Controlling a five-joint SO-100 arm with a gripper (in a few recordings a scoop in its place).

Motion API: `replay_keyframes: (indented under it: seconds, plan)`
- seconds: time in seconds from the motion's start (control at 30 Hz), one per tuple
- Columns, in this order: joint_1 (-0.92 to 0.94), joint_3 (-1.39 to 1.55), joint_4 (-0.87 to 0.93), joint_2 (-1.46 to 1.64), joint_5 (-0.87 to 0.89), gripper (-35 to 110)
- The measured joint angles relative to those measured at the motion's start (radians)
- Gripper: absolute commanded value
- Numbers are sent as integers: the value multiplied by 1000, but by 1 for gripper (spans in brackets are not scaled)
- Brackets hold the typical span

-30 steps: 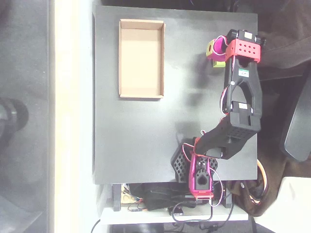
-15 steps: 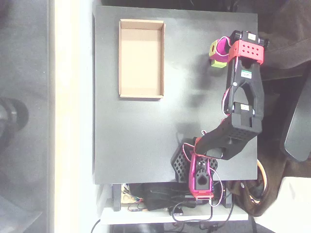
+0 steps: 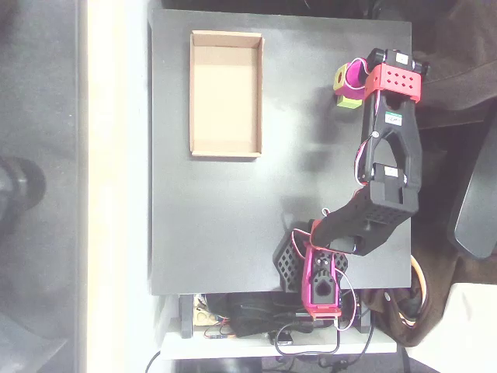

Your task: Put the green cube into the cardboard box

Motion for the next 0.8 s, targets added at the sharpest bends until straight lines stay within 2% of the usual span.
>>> replay_keyframes:
  seconds: [0.8]
  plan:
    - [-8,2,3,603,0,11]
